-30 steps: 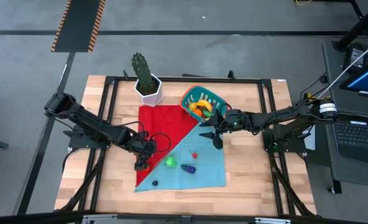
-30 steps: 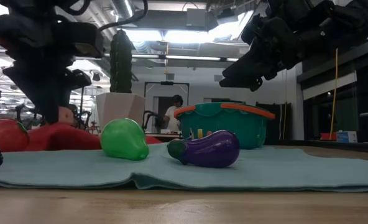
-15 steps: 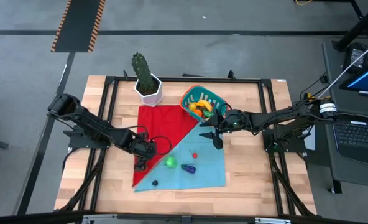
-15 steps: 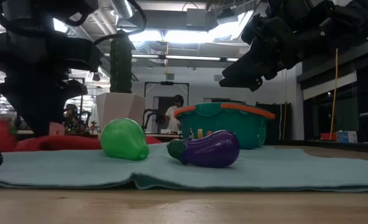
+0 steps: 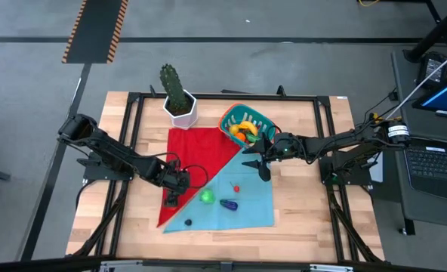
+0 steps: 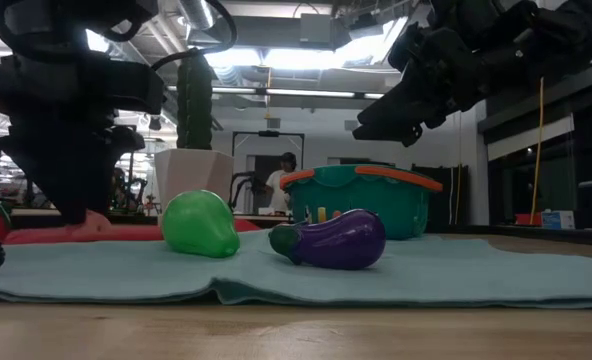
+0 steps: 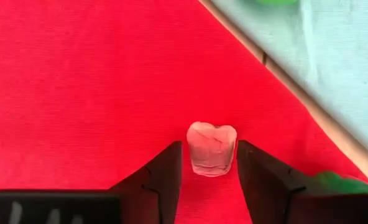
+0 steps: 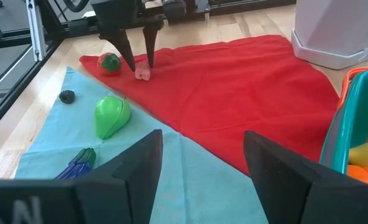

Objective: Pick and placing Produce into tupperware
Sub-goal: Put the pink peach into the blue basket

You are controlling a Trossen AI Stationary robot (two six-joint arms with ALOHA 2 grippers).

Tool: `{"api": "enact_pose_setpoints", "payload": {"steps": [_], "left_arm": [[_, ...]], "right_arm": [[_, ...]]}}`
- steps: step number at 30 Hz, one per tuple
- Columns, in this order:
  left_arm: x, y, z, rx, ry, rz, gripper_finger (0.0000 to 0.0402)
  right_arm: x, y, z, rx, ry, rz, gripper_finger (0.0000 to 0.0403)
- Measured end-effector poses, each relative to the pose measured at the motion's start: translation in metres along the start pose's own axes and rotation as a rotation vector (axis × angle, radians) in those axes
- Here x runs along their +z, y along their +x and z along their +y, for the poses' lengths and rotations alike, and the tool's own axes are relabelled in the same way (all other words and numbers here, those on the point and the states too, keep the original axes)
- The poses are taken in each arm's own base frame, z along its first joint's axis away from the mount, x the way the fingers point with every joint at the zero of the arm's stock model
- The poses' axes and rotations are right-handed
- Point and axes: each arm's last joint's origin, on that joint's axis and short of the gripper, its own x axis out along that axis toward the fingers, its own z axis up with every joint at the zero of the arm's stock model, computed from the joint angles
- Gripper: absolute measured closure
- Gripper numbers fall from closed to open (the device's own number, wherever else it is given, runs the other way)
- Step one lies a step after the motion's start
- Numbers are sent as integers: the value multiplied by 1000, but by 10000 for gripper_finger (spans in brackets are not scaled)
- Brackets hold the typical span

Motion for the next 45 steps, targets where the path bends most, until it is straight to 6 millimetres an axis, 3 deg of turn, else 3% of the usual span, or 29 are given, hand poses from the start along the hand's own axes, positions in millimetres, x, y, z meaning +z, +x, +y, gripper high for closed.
{"api": "enact_pose_setpoints", "payload": {"steps": [9, 33, 45], "left_arm": [[0, 0, 0, 3, 1, 1, 242], [1, 0, 0, -3, -8, -16, 308], [2, 10, -3, 7, -1, 12, 295]], "right_arm": [[0, 0, 0, 0, 0, 4, 178], [0, 0, 0, -1, 0, 5, 178], [-1, 0, 0, -1, 1, 9, 178]]}}
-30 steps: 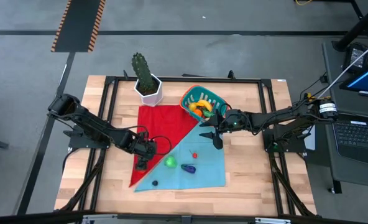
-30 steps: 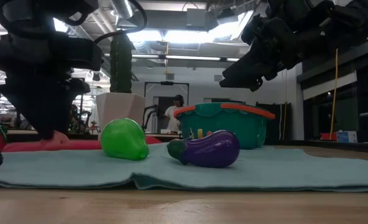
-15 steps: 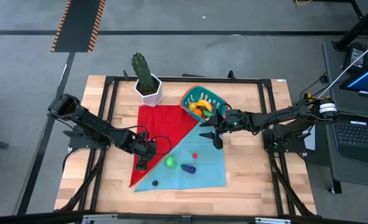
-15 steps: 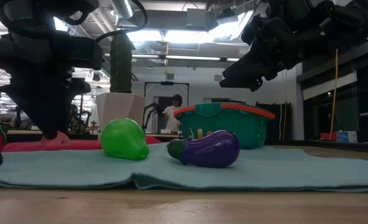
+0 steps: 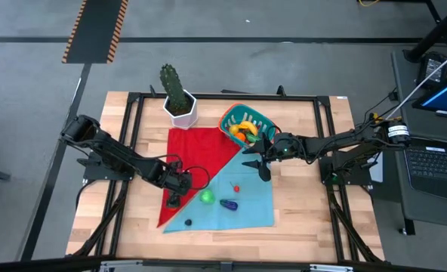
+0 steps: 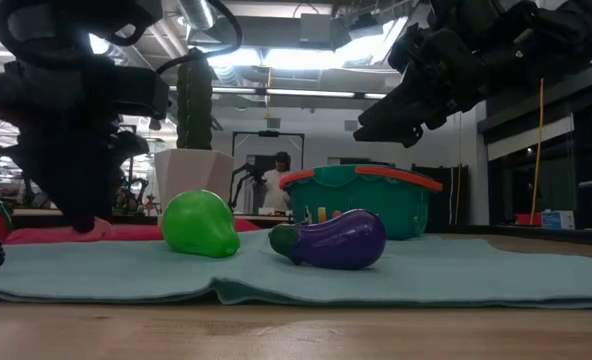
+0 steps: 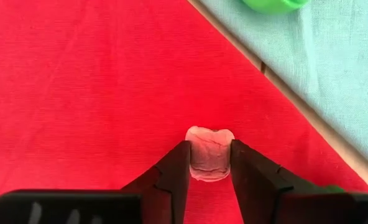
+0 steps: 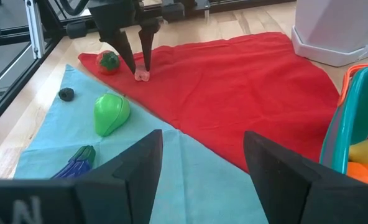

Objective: Pick and placing Produce into tupperware
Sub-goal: Put the pink peach into the blue basket

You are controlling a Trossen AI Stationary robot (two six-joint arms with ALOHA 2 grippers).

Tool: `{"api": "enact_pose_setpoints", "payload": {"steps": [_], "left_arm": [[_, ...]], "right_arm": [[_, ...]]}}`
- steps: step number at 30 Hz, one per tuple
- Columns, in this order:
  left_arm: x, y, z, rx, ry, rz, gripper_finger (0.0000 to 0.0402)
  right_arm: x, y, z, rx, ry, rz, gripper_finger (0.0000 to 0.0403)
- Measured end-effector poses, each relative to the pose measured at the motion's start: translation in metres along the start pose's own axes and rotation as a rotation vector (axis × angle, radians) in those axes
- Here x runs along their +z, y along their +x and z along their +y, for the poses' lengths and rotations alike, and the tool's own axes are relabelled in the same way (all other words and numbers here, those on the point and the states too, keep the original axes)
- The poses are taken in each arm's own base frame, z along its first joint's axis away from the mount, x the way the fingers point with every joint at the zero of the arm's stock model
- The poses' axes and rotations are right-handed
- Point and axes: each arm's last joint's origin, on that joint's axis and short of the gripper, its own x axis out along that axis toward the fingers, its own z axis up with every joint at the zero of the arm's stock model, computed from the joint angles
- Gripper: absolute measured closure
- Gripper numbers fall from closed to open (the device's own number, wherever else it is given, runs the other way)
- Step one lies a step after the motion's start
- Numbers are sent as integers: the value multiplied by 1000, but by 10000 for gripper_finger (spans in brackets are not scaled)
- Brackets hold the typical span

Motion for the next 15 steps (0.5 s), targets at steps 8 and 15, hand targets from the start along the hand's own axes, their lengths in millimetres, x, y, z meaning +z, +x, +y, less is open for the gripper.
{"api": "enact_pose_setpoints", "payload": {"steps": [8, 15], "left_arm": [[-1, 0, 0, 1, 4, 8, 313], [-1, 1, 0, -2, 14, 11, 389]], "right_arm": [[0, 0, 0, 0, 0, 0, 178], [0, 0, 0, 0, 0, 0, 178]]}}
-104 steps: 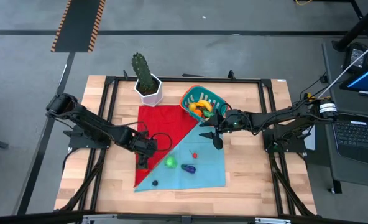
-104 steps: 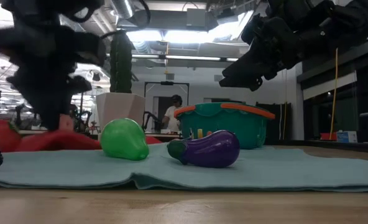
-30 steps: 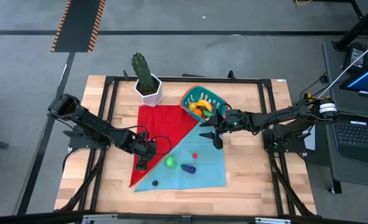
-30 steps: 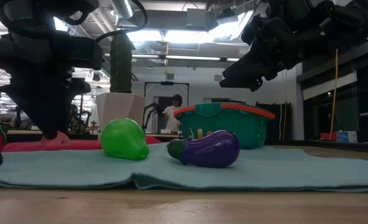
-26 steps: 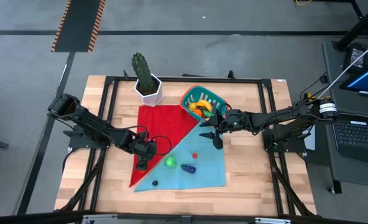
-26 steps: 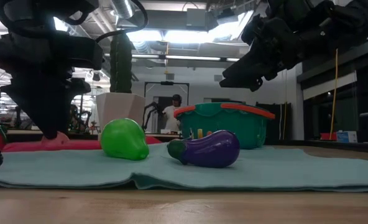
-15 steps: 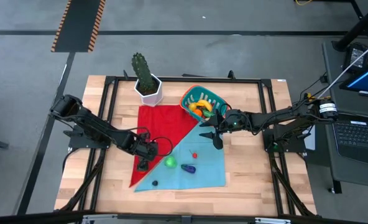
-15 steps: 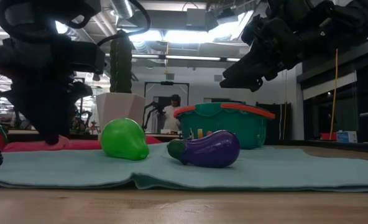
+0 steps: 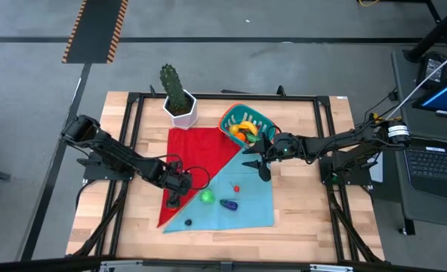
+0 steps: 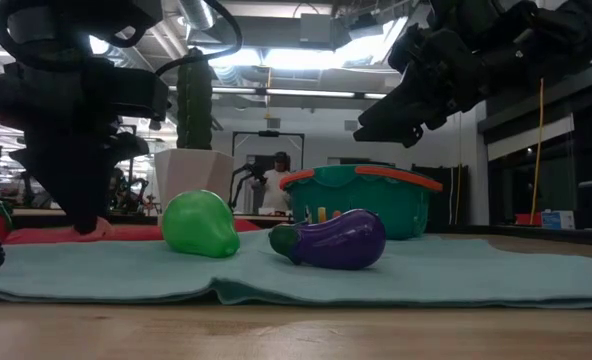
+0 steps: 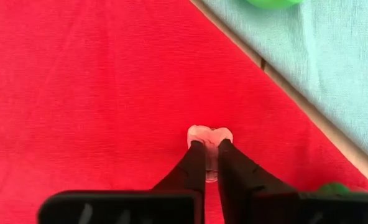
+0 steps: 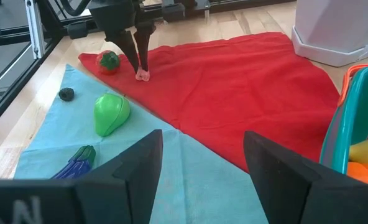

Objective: Pick and placing Produce into tupperware
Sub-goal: Put the pink peach into the blue basket

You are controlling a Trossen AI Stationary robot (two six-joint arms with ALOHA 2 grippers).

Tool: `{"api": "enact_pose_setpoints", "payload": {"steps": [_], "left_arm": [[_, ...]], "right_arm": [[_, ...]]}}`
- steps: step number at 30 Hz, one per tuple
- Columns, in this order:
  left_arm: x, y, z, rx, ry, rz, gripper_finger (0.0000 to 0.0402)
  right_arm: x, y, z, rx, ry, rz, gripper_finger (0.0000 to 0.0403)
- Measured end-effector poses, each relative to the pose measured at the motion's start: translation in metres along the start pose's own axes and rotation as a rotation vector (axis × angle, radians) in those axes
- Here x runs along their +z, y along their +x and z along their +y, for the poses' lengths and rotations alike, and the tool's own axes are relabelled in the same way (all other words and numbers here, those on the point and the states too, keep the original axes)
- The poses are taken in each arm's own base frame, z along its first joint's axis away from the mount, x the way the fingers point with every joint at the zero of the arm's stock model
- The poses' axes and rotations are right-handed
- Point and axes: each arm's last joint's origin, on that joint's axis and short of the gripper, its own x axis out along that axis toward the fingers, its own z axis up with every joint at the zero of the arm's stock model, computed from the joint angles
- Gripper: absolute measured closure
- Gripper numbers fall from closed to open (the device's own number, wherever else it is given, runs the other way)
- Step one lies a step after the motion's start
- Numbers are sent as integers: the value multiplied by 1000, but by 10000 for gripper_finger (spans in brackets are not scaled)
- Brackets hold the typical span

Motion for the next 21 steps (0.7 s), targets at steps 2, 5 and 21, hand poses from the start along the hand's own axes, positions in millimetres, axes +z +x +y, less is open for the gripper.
{"api": "enact_pose_setpoints", "payload": {"steps": [2, 5, 21], "left_arm": [[0, 0, 0, 0, 10, 1, 390], [0, 0, 0, 0, 11, 2, 387], [8, -53, 3, -6, 68, -106, 394]], "right_arm": [[0, 0, 0, 0, 0, 0, 178], [0, 0, 0, 0, 0, 0, 178], [-1, 0, 0, -1, 1, 7, 178]]}}
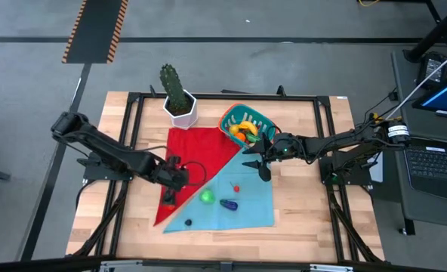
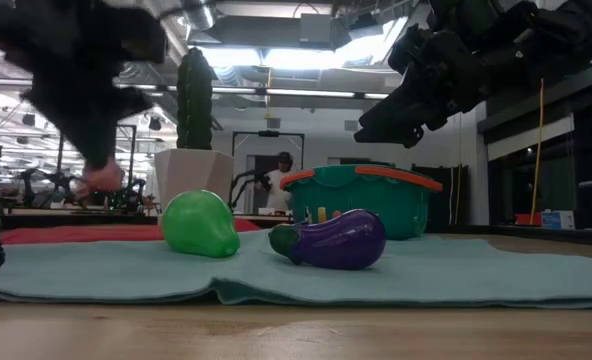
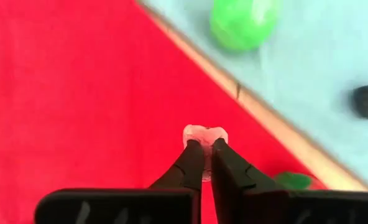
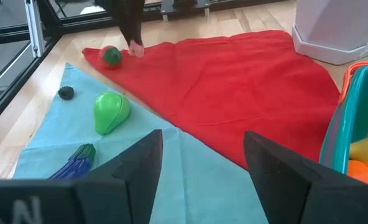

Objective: Pick and placing Produce into tupperware
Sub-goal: Put the pink peach into the blue basket

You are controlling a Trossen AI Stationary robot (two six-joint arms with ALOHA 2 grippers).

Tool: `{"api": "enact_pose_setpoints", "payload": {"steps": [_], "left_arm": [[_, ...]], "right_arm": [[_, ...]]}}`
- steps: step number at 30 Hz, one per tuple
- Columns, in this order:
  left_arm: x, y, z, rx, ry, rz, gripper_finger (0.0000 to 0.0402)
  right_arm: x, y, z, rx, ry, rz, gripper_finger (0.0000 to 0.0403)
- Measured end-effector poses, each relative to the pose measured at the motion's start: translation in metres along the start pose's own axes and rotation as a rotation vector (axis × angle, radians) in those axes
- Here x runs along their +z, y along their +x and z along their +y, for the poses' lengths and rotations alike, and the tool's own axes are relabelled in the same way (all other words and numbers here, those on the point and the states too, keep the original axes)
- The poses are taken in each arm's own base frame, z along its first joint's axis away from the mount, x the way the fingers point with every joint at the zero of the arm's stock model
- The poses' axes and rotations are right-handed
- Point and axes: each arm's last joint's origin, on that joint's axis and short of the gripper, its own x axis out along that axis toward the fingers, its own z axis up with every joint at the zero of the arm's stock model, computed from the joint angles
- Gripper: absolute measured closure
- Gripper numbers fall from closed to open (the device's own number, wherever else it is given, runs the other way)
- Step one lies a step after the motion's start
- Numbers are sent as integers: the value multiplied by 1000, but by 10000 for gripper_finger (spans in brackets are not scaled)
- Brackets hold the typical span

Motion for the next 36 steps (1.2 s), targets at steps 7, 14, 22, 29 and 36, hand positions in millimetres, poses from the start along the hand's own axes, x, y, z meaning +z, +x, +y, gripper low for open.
{"api": "enact_pose_setpoints", "payload": {"steps": [7, 14, 22, 29, 36], "left_arm": [[-7, -22, 1, 31, 5, -131, 396], [-24, -29, -1, 15, 3, -364, 396], [-40, -21, 3, -48, 37, -630, 396], [-53, -7, 11, -66, 55, -821, 398], [-61, 2, 23, -125, 67, -940, 398]], "right_arm": [[0, 0, 0, 0, -17, 3, 178], [0, 0, 0, 0, -29, 3, 178], [0, 0, 0, 1, -37, 2, 178], [0, 0, 0, 1, -47, -5, 178], [3, 0, 0, 4, -52, -31, 178]]}}
